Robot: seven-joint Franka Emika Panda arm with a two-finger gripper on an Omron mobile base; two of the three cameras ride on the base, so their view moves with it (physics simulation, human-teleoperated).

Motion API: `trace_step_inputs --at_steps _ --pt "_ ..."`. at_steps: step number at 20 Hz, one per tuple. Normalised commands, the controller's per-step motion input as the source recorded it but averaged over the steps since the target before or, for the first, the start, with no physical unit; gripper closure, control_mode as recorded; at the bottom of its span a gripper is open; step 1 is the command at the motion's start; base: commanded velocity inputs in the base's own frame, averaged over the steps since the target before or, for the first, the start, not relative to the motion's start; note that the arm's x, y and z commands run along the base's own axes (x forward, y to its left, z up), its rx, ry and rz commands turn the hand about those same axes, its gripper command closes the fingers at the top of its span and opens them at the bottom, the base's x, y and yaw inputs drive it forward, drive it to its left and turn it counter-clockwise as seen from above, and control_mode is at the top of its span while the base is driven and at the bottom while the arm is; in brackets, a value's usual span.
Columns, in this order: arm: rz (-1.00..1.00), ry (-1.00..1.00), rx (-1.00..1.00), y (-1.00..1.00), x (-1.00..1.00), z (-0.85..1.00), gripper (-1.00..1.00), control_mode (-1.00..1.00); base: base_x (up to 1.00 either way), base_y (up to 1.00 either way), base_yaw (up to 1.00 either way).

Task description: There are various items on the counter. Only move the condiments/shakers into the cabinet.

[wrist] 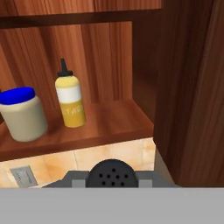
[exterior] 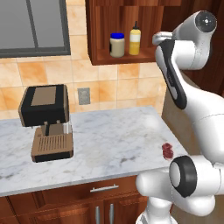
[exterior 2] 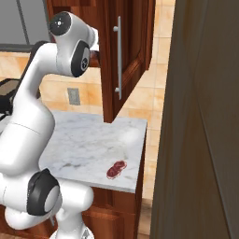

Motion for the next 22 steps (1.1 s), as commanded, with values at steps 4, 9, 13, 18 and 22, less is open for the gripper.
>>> trace_step_inputs --at_steps 4,9,13,18,22 --pt "0.03 0.0 0.0 -0.09 0.29 0.0 1.0 -1.0 0.0 0.0 0.0" --pt "0.05 0.0 -0.01 -0.16 0.34 -0.01 1.0 -1.0 0.0 0.0 0.0" --pt "0.04 0.0 0.0 -0.18 0.36 0.0 1.0 -1.0 0.0 0.0 0.0" --pt "0.01 0.0 -0.05 -0.07 0.35 -0.03 1.0 -1.0 0.0 0.0 0.0" --pt "0.0 0.0 -0.05 -0.01 0.12 -0.05 1.0 -1.0 0.0 0.0 0.0"
